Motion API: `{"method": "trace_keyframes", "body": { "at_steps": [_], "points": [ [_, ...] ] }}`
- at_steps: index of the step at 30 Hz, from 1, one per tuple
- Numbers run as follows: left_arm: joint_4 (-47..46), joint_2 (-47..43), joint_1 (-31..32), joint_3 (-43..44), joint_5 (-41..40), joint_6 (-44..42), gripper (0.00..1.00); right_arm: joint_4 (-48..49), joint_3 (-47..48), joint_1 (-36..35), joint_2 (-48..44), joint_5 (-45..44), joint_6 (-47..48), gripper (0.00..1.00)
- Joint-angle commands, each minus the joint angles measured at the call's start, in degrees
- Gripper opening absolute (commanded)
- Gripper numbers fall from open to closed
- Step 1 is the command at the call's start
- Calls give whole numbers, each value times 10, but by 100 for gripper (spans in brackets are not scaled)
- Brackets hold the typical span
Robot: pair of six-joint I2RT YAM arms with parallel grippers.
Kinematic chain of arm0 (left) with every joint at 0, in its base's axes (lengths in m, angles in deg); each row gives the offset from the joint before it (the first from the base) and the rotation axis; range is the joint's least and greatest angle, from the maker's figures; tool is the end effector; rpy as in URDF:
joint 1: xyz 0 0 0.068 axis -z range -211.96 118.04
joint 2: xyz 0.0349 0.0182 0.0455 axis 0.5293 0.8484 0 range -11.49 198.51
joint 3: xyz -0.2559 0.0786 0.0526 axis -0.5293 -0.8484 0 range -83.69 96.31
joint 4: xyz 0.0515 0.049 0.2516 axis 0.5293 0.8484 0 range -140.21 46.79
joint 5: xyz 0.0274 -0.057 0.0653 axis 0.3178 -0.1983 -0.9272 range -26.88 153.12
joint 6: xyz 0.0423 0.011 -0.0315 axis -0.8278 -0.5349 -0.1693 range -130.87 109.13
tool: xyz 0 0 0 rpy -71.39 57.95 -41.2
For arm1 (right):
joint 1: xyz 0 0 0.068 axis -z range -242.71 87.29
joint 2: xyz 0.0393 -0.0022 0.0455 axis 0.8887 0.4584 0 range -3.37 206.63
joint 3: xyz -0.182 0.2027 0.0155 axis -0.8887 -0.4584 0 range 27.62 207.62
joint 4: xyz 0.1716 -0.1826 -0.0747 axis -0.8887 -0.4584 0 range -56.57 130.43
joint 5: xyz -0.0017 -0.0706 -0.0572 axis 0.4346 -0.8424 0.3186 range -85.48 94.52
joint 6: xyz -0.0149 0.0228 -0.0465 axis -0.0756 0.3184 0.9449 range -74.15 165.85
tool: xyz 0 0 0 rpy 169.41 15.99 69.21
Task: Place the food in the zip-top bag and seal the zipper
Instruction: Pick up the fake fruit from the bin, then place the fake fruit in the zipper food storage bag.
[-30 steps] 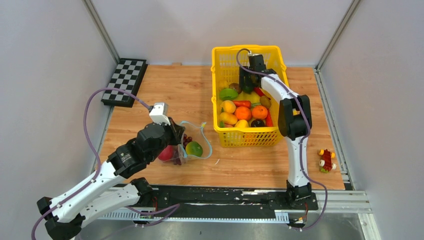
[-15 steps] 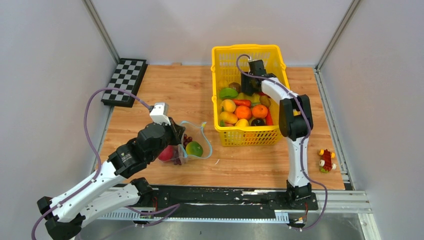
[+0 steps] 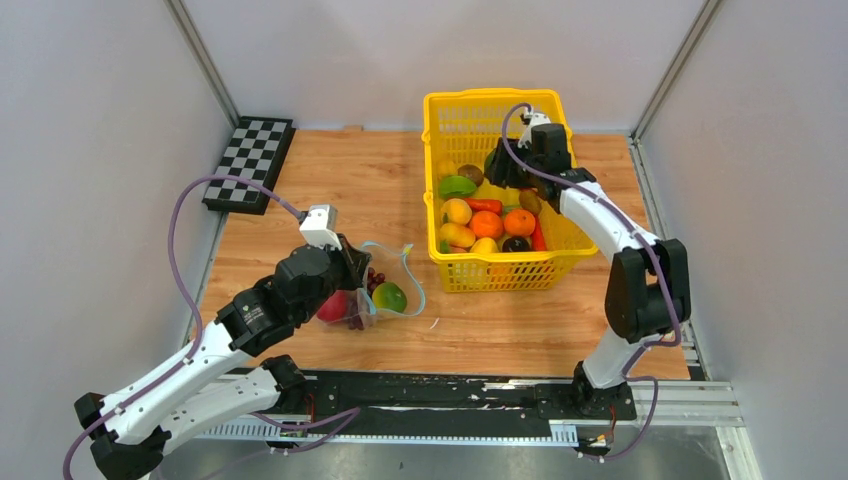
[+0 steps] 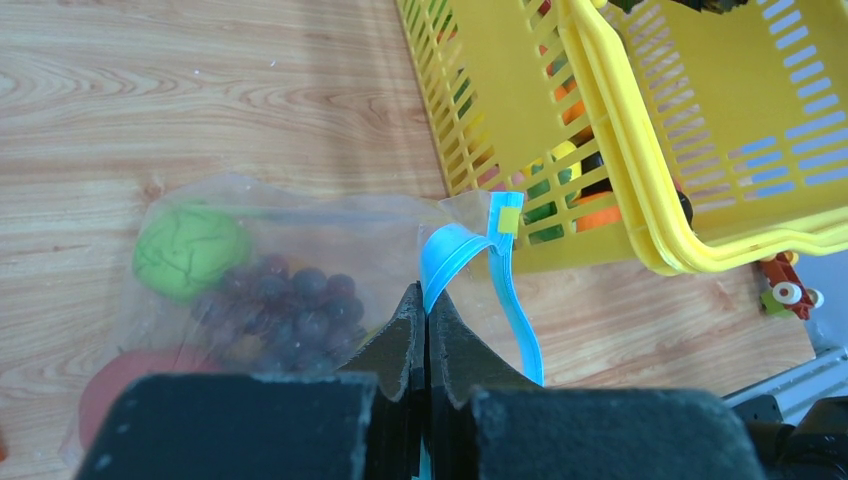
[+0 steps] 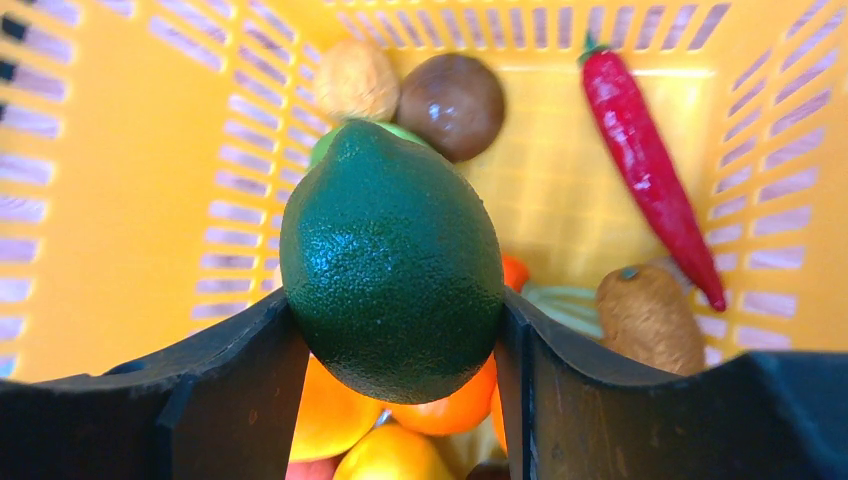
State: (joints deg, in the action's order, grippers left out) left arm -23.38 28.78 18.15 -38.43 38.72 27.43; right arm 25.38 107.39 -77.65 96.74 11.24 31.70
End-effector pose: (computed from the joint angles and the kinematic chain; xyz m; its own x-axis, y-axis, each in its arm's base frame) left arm 0.1115 -0.1103 0.3258 -0.4677 -0.3204 -0.8238 0.2075 0.8661 -0.4547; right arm 0.3912 0.1087 0.2813 -0.6277 0.0837 -0.7739 -0.2009 0.9431 0.2650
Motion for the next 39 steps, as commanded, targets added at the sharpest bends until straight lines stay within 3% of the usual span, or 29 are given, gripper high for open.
{"method": "trace_keyframes", "body": {
  "at_steps": [1,16,19,26,39],
  "points": [
    [-38,0,-3,-1,4,7,0,73,-61,1,-74,81,-44,38],
    [-42,18,-3,12,7,-1,0,138,-204,-7,-269,175,-27,39],
    [-47,24,-3,15,12,-1,0,146,-221,-17,-297,227,-27,39],
    [-51,27,-3,15,16,-3,0,157,-248,-81,-342,328,0,39],
    [-53,32,-4,17,19,-8,0,105,-248,-256,-349,341,78,39]
  ]
}}
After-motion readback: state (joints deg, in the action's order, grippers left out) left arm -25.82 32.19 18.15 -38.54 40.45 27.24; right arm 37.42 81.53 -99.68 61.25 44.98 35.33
